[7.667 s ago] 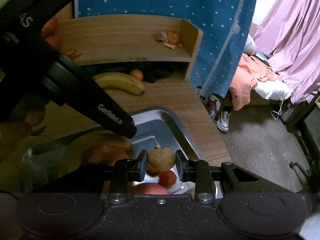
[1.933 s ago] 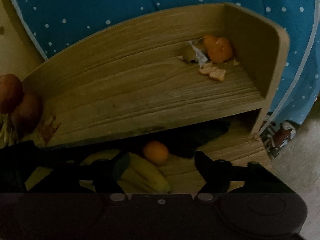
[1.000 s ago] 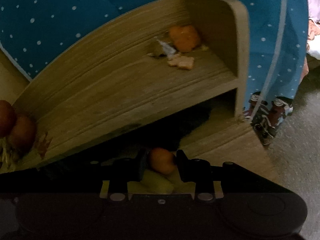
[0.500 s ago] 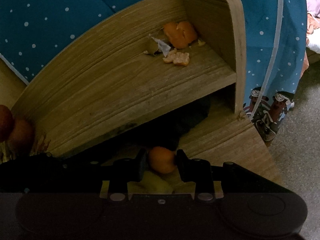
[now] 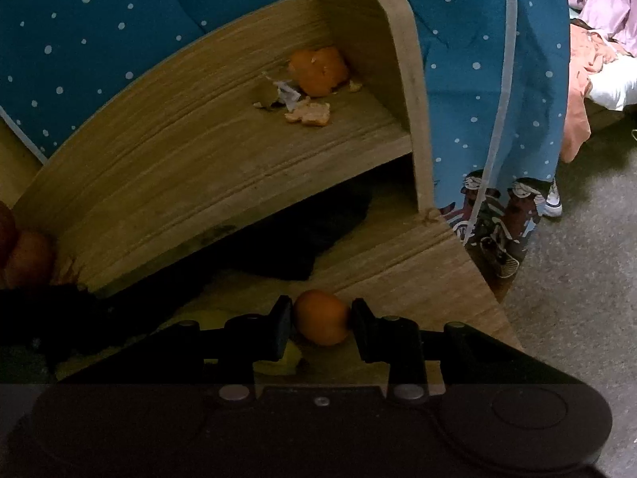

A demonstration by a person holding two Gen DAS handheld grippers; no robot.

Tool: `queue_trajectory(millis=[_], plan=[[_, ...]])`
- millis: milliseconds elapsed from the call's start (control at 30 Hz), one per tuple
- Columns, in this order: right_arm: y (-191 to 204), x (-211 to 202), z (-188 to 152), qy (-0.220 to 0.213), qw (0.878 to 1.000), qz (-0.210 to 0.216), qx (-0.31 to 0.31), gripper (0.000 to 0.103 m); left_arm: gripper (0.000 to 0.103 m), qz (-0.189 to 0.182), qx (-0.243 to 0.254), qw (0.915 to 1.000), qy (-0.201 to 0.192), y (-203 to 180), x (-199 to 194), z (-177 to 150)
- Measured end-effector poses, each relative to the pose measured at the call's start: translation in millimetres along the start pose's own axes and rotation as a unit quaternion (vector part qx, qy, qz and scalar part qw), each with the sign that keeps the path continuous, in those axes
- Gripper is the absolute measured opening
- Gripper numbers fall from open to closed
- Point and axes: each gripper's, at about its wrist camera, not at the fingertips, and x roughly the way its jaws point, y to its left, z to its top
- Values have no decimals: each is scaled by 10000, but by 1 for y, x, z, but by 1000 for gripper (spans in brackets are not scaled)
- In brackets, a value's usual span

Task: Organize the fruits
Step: 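Lower the left tool over the banana while the right tool grasps the orange, then close the left tool on the banana and lift it while the right tool holds the orange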

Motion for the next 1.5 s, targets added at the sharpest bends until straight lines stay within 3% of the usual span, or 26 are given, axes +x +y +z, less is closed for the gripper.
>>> queue_trajectory(millis=[267,667,1167,1500], plan=[[-4,-2,-4,-60,10000,12,8,35,59,-60,98,9999,-53,-3,3,7],[0,-13,-8,-152,9998,-133,47,34,48,-147,-100,9998,-4,2,-4,6],[-9,-20,-17,-169,9995,-176,197,34,54,-238,268,9994,29,-2,12,16],[-8,-23,-18,-208,9994,-190,206,34,41,-322,210,9992,51,0,4,15]])
